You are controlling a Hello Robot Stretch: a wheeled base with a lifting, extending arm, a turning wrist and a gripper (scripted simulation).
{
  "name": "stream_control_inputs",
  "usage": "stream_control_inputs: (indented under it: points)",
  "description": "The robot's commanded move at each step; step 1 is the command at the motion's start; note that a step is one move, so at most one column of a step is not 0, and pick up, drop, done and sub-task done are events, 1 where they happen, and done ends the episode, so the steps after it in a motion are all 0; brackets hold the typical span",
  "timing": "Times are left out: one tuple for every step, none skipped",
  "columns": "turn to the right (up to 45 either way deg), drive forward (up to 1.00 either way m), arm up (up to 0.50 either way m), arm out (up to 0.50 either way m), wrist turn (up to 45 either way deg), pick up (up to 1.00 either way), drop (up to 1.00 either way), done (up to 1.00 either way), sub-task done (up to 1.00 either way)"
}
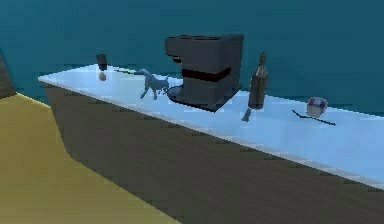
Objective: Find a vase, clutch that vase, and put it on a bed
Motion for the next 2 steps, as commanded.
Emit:
stream_control_inputs:
  points:
    - [0.0, 0.0, 0.0, 0.0, 45.0, 0.0, 0.0, 0.0, 0.0]
    - [0.0, 0.0, 0.0, 0.0, 45.0, 0.0, 0.0, 0.0, 0.0]
